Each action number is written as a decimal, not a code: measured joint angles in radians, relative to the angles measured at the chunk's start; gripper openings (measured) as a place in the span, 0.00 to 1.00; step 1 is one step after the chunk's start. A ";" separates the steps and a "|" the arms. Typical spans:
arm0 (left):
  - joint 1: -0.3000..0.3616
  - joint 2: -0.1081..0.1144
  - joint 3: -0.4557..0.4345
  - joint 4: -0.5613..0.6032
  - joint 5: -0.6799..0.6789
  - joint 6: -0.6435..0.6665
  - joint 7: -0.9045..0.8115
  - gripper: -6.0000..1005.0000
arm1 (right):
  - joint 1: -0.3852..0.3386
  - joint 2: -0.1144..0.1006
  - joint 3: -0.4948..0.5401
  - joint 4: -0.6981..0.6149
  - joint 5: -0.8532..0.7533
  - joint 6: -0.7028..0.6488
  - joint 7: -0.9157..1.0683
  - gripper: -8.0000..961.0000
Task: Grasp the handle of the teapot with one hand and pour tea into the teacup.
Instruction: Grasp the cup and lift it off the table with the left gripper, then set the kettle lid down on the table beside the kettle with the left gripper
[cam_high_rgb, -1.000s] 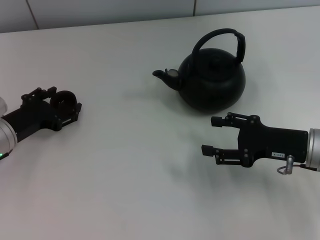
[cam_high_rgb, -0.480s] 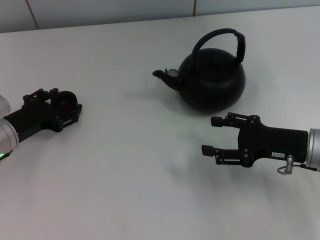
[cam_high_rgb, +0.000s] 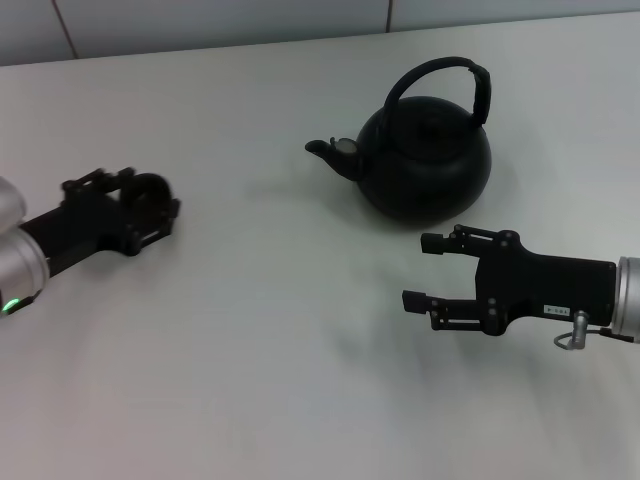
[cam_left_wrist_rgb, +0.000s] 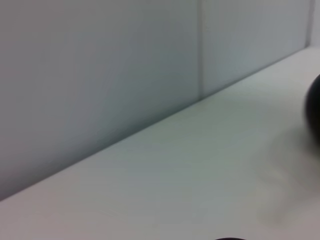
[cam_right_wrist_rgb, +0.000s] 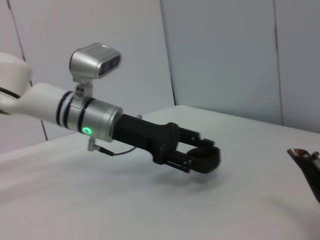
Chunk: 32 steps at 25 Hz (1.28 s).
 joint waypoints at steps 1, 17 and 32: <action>0.000 0.000 0.000 0.000 0.000 0.000 0.000 0.70 | -0.001 0.000 0.001 -0.001 0.001 -0.008 0.000 0.86; -0.097 -0.017 0.178 0.011 -0.009 0.038 -0.069 0.70 | -0.020 0.000 0.012 -0.028 0.008 -0.053 -0.001 0.86; -0.119 -0.018 0.230 -0.020 -0.010 -0.002 -0.063 0.70 | -0.016 0.000 0.012 -0.028 0.009 -0.048 -0.003 0.86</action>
